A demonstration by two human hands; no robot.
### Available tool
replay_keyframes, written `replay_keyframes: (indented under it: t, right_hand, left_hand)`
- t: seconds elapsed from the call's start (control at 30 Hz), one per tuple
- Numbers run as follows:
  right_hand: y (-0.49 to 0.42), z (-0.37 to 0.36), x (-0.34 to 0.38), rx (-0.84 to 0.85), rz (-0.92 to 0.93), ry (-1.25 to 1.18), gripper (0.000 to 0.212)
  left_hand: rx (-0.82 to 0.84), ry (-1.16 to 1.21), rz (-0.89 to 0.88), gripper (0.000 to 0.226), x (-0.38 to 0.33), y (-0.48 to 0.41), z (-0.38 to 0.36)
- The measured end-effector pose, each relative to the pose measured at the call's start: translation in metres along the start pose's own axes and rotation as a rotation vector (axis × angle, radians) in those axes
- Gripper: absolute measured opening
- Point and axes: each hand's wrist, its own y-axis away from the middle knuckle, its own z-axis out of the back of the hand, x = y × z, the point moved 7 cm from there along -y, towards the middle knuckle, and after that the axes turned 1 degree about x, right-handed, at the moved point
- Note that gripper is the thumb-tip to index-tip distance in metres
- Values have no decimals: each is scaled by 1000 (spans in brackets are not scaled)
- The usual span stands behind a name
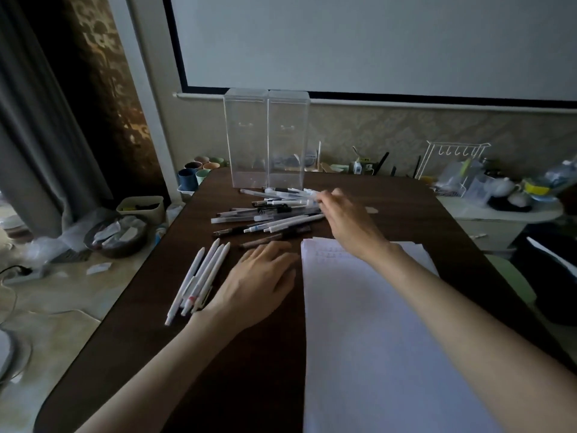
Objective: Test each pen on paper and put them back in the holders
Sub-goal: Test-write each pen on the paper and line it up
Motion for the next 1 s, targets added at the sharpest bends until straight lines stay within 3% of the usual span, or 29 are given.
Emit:
replay_keyframes:
  t: [0.13, 0.3, 0.5, 0.57, 0.63, 0.8, 0.93, 1.0]
  right_hand:
    - [39, 24, -27, -114, -158, 195, 51]
    - [78, 21, -35, -247, -182, 166, 33]
    - [78, 28, -27, -332, -79, -253, 41]
    - [81, 38, -25, -436, -91, -349, 29]
    - [85, 42, -26, -483, -160, -448, 32]
    - [91, 18, -34, -268, -557, -856, 47]
    - [87, 0, -25, -110, -564, -942, 13]
    - [85, -5, -28, -111, -583, -930, 13]
  left_hand:
    - [172, 59, -202, 48, -43, -16, -40]
    - [269, 183, -273, 62, -43, -11, -56]
    - [260, 206, -258, 53, -40, -12, -55]
    - [249, 199, -260, 51, -40, -11, -55]
    - [263, 194, -249, 52, -40, -10, -56]
    - [267, 187, -245, 54, -43, -9, -56]
    - [271, 176, -239, 53, -43, -9, -57]
    - [272, 162, -241, 53, -43, -9, -56]
